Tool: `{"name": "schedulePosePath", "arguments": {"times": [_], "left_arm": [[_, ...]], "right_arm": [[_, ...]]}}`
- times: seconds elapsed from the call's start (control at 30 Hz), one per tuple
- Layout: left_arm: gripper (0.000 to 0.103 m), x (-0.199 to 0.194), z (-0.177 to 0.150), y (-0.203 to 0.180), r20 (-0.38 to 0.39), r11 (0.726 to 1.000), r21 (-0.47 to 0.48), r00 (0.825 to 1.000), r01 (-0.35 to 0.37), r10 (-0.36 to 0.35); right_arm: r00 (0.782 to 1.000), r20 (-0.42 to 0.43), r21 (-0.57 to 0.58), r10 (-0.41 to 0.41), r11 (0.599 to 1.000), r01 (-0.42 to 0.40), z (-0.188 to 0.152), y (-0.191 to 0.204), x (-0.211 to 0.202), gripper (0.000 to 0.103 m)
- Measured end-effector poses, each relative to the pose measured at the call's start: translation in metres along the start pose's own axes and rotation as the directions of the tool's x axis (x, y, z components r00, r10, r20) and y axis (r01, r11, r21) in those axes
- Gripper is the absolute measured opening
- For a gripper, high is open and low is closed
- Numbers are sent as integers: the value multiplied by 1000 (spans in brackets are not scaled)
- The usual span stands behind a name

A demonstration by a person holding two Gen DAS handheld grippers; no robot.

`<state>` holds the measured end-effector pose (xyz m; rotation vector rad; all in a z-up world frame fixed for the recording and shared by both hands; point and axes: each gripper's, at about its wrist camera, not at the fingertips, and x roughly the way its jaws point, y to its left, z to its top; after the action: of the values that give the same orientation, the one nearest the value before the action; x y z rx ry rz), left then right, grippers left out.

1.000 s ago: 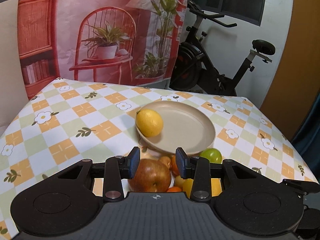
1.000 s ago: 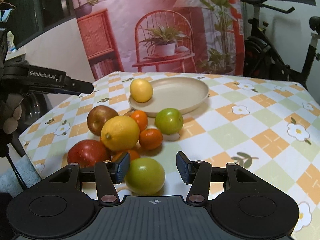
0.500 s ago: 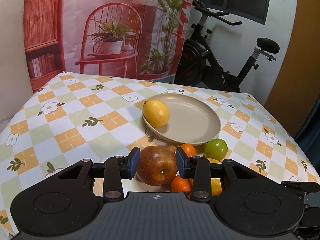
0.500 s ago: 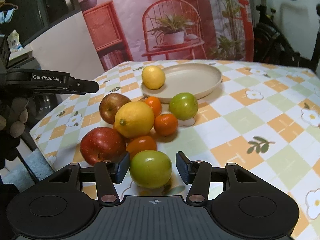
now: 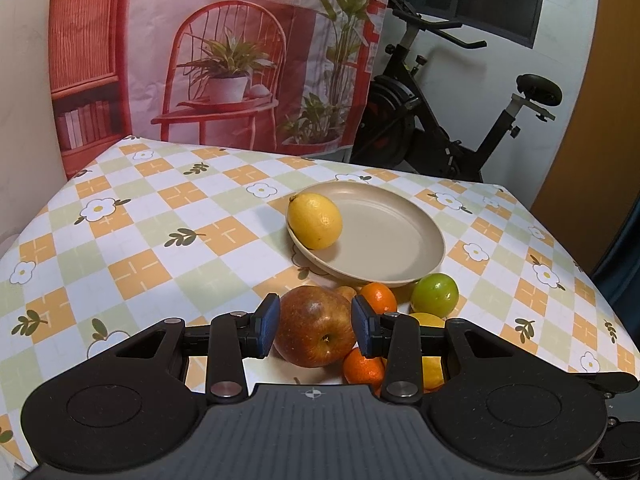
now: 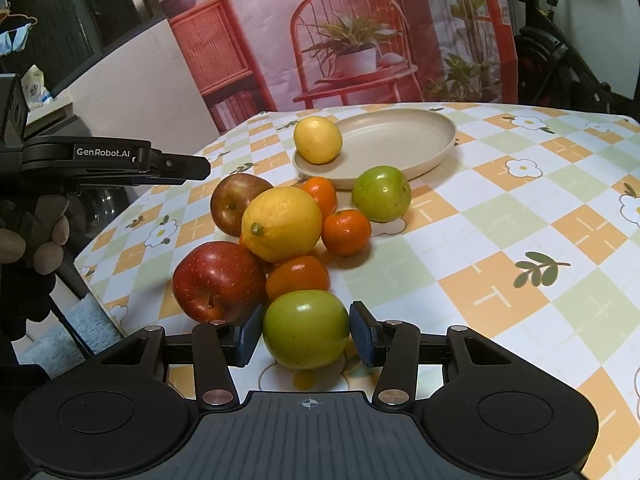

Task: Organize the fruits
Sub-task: 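Move the right gripper back to the fruit pile toward a green apple, then grasp the green apple with the right gripper while the left gripper grasps the small brown fruit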

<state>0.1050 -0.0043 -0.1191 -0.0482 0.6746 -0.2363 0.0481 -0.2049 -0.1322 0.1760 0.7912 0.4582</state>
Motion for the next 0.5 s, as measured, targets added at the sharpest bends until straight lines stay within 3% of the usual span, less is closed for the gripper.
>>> {"name": "schedulePosePath", "arguments": {"times": [0.17,0.5], "left_arm": [[41,2,0,1,-7,1000,-4,1000,3,-3],[41,11,3,3,-34,999,-31,999,26,-27]], "right_arm": [[1000,14,-11,-12,1000,12,2,-1,-3,43],[990,133,28,-52,998,49,24,-30,-15,43]]}}
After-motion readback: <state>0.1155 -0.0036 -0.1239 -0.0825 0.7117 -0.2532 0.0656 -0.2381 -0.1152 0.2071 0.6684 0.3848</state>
